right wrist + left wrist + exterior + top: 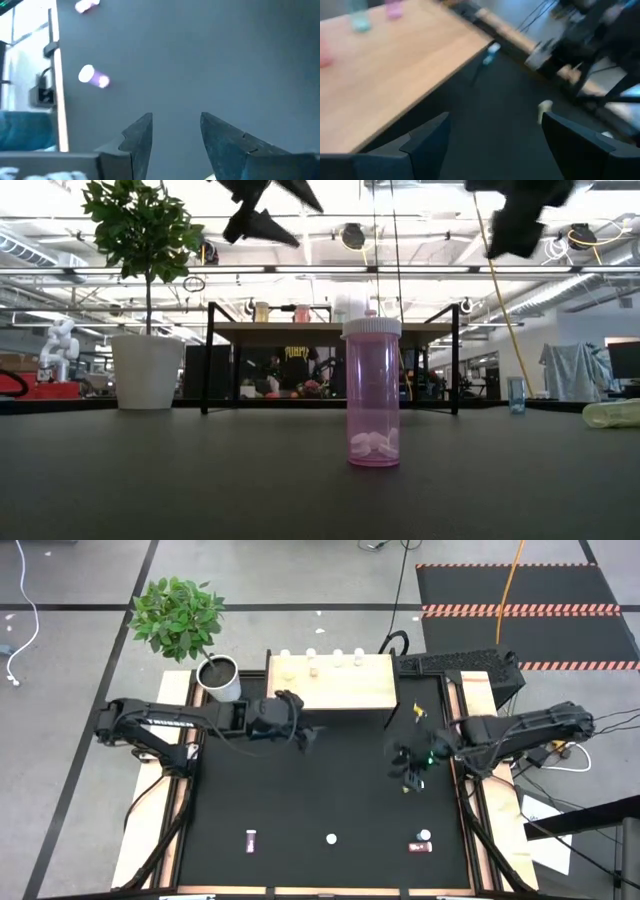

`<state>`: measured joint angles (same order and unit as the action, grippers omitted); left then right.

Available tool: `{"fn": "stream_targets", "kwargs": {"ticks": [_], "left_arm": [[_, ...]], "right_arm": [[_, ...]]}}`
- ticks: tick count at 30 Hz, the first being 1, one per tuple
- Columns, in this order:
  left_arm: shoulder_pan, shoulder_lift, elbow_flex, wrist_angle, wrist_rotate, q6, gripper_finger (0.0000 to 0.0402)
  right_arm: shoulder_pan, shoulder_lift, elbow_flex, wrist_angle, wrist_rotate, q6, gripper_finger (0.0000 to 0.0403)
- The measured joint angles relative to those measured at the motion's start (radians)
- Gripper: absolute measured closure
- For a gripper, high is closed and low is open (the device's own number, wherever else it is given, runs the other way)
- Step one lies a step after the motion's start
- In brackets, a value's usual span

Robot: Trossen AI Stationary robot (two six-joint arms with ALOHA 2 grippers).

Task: Pick and place medicine bottles onto shelf by color
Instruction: Put the bottom blue pill bottle on the shelf aligned with the other blue pill bottle

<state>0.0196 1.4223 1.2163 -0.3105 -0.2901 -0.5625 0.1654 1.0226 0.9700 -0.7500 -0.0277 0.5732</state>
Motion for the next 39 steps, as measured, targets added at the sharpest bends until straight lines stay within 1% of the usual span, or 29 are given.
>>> {"fn": "stream_targets", "kwargs": {"ticks": [1, 3, 6, 8, 9, 11, 14, 16, 19, 20, 23, 25, 27, 31, 35, 39], "left_arm": [[-0.012, 0.011, 0.003, 0.038, 0.000, 0.000, 0.0089], [-0.031, 0.020, 0.002, 0.059, 0.002, 0.013, 0.0089], [-0.057, 0.069, 0.006, 0.157, 0.002, 0.122, 0.0089], [-0.075, 0.092, -0.001, 0.142, 0.015, 0.232, 0.0089], [-0.084, 0.109, 0.001, 0.166, 0.031, 0.275, 0.0089], [-0.107, 0.122, 0.003, 0.136, 0.055, 0.310, 0.0089], [-0.150, 0.151, 0.004, 0.141, 0.090, 0.283, 0.0089], [-0.185, 0.156, 0.000, 0.110, 0.091, 0.273, 0.0089], [-0.231, 0.182, 0.005, 0.133, 0.089, 0.283, 0.0089], [-0.245, 0.184, 0.002, 0.111, 0.088, 0.291, 0.0089], [-0.272, 0.218, 0.004, 0.142, 0.084, 0.300, 0.0089], [-0.289, 0.233, 0.001, 0.131, 0.080, 0.308, 0.0089], [-0.301, 0.256, 0.003, 0.163, 0.080, 0.320, 0.0089], [-0.319, 0.293, 0.002, 0.163, 0.081, 0.302, 0.0089], [-0.325, 0.313, 0.002, 0.166, 0.080, 0.235, 0.0089], [-0.328, 0.314, 0.002, 0.159, 0.080, 0.181, 0.0089]], "right_arm": [[0.028, -0.002, -0.020, 0.002, -0.001, 0.046, 0.0243], [0.092, -0.002, -0.056, -0.007, -0.002, 0.119, 0.0243], [0.223, 0.000, -0.101, 0.003, 0.000, 0.143, 0.0243], [0.312, 0.014, -0.121, 0.013, -0.003, 0.164, 0.0243], [0.347, 0.023, -0.127, 0.027, -0.004, 0.175, 0.0243], [0.400, 0.048, -0.129, 0.033, 0.002, 0.212, 0.0243], [0.441, 0.084, -0.129, 0.039, -0.007, 0.286, 0.0243], [0.460, 0.100, -0.121, 0.039, -0.027, 0.339, 0.0243], [0.514, 0.126, -0.100, 0.026, -0.027, 0.404, 0.0243], [0.533, 0.134, -0.090, 0.023, -0.028, 0.421, 0.0243], [0.612, 0.155, -0.072, 0.014, -0.029, 0.463, 0.0243], [0.666, 0.174, -0.062, 0.013, -0.021, 0.465, 0.0243], [0.716, 0.189, -0.060, 0.008, -0.015, 0.463, 0.0243], [0.779, 0.224, -0.061, -0.022, -0.003, 0.427, 0.0242], [0.795, 0.241, -0.061, -0.032, -0.002, 0.434, 0.0229], [0.790, 0.250, -0.061, -0.026, 0.036, 0.434, 0.0196]]}}
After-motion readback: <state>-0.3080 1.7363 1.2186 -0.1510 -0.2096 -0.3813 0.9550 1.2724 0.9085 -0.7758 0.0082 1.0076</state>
